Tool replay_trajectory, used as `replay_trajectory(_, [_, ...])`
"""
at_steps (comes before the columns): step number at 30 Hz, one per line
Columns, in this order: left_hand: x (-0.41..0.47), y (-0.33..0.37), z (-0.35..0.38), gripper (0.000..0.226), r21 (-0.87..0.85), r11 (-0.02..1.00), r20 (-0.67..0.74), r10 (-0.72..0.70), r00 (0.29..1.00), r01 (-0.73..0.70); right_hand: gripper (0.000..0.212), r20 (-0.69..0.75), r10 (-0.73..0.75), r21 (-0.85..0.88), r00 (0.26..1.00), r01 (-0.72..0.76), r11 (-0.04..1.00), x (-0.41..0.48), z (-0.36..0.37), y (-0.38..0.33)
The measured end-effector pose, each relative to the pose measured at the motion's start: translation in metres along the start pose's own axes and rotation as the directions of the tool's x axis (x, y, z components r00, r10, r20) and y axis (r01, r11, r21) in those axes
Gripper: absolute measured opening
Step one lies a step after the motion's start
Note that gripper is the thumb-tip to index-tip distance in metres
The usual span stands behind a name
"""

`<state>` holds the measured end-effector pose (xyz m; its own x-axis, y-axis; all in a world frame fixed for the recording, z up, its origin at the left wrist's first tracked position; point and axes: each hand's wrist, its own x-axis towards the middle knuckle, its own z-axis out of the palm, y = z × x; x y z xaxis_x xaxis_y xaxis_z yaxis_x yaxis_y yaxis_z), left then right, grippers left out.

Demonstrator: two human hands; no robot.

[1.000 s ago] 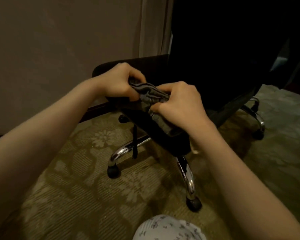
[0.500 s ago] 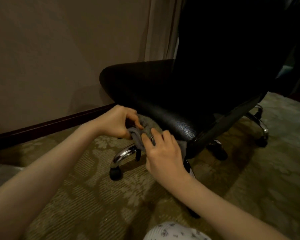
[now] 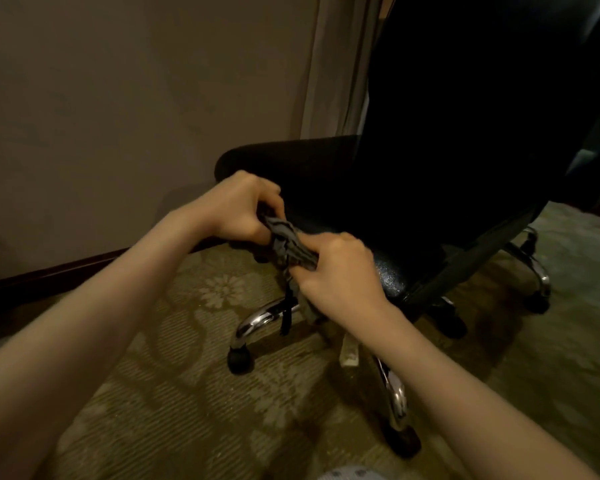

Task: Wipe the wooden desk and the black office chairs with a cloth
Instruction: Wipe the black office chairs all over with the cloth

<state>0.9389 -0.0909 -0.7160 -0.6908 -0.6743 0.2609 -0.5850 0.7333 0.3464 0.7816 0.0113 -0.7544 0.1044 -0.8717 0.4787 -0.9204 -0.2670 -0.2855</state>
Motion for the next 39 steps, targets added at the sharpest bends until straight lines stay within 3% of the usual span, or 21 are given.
replay_trajectory(4, [0.019,0.017,-0.016,0.016,-0.076,0.995,-0.151,0.055,0.987,-0.067,0.044,-0.112,0.104,0.156,0.988,-0.086,0.984,0.013,-0.029,0.008])
replay_trajectory(7, [0.042,0.039,-0.015,0.028,-0.033,0.985,-0.219,0.160,0.963,-0.171,0.041,-0.210,0.192,0.212,0.959,-0.147,0.966,0.013,-0.055,0.032])
replay_trajectory(10, [0.073,0.060,-0.007,0.038,0.099,0.974,-0.211,0.221,0.952,-0.204,0.039,-0.288,0.288,0.230,0.913,-0.226,0.946,0.020,-0.080,0.068])
replay_trajectory(13, [0.104,0.075,0.008,0.041,0.152,0.956,-0.187,0.276,0.943,-0.250,0.034,-0.357,0.289,0.164,0.888,-0.245,0.956,0.030,-0.096,0.107])
replay_trajectory(16, [0.130,0.080,0.024,0.033,0.143,0.953,-0.156,0.289,0.944,-0.268,0.033,-0.328,0.303,0.105,0.895,-0.284,0.953,0.036,-0.100,0.146])
replay_trajectory(19, [0.143,0.077,0.033,0.020,0.106,0.954,-0.130,0.293,0.947,-0.280,0.037,-0.215,0.426,0.193,0.879,-0.389,0.901,0.036,-0.094,0.178])
replay_trajectory(22, [0.142,0.065,0.039,0.018,-0.045,0.969,-0.153,0.236,0.960,-0.245,0.033,-0.178,0.557,0.458,0.811,-0.433,0.777,0.035,-0.083,0.192])
replay_trajectory(24, [0.141,0.058,0.044,0.017,-0.183,0.965,-0.143,0.162,0.976,-0.187,0.028,-0.199,0.583,0.514,0.788,-0.423,0.746,0.034,-0.075,0.194])
replay_trajectory(31, [0.159,0.047,0.035,0.020,-0.243,0.967,-0.080,0.065,0.995,-0.083,0.029,-0.177,0.653,0.486,0.736,-0.511,0.709,0.038,-0.070,0.181])
replay_trajectory(39, [0.157,0.019,0.025,0.025,-0.308,0.951,-0.111,-0.045,0.993,0.008,0.032,-0.190,0.595,0.295,0.781,-0.533,0.793,0.051,-0.049,0.127])
